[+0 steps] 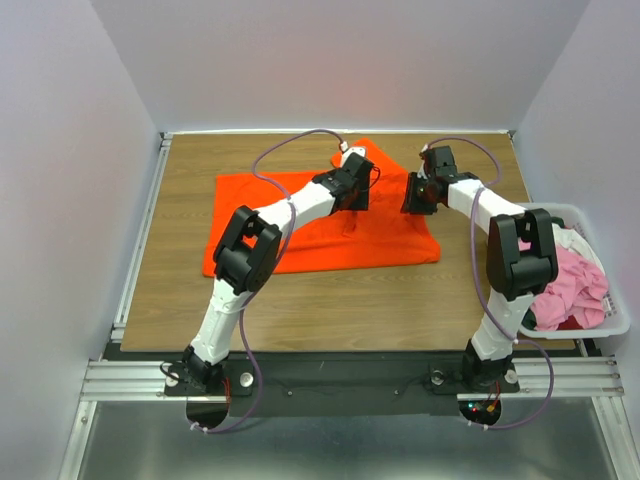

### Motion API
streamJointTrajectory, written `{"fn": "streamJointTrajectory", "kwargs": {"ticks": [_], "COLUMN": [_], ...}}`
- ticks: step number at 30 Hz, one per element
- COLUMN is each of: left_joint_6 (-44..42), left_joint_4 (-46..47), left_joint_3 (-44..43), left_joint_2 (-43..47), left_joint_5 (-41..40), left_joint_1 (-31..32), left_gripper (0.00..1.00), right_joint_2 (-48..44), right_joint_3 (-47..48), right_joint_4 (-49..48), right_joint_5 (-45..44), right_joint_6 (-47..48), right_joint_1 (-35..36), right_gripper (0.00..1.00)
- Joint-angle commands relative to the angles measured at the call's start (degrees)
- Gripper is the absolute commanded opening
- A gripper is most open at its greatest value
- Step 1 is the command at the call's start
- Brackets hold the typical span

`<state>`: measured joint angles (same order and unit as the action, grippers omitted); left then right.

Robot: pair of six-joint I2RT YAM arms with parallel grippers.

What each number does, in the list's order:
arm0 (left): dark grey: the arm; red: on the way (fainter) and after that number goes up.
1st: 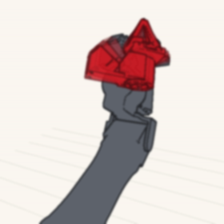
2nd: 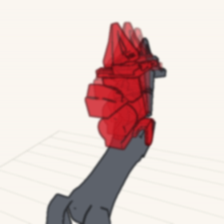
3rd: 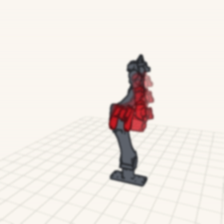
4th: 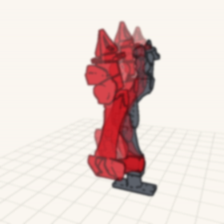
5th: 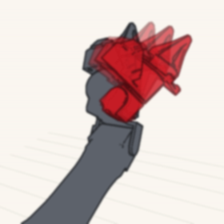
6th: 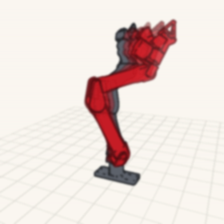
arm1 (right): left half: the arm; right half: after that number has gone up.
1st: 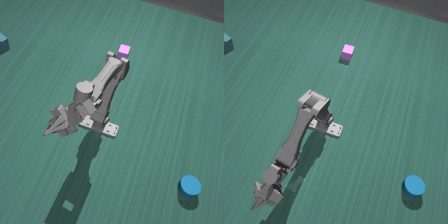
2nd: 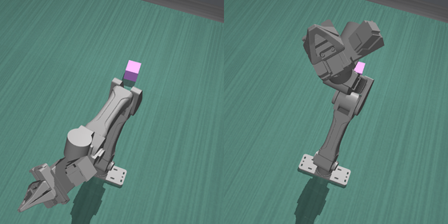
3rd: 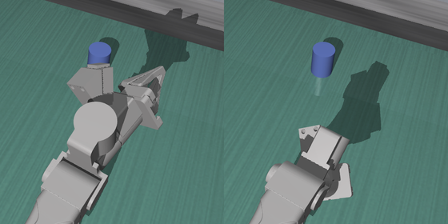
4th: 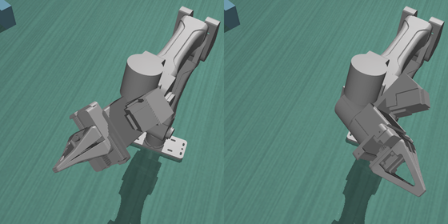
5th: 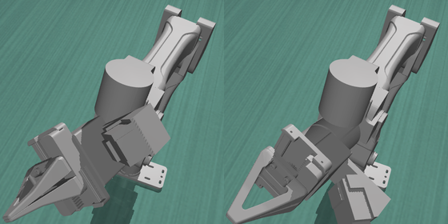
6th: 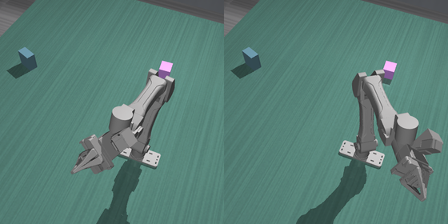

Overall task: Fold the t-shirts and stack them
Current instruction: Fold the tshirt

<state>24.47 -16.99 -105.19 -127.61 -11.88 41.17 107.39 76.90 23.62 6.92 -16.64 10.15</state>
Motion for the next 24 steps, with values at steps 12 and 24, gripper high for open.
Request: {"fn": "streamJointTrajectory", "kwargs": {"ticks": [12,24], "left_joint_6": [0.3,-0.9], "left_joint_4": [-1.0,-0.4], "left_joint_3": [-1.1,0.2], "left_joint_2": [-1.5,-1.4], "left_joint_5": [-4.0,-5.0], "left_joint_1": [0.4,-1.4], "left_gripper": [0.45,0.29], "right_joint_2": [0.9,1.1], "right_joint_3": [-1.1,-1.8], "right_joint_4": [-1.0,-1.0], "right_joint_5": [-1.2,-2.9], "right_joint_6": [0.7,0.4], "right_joint_1": [0.2,0.0], "right_gripper": [0.37,0.37]}}
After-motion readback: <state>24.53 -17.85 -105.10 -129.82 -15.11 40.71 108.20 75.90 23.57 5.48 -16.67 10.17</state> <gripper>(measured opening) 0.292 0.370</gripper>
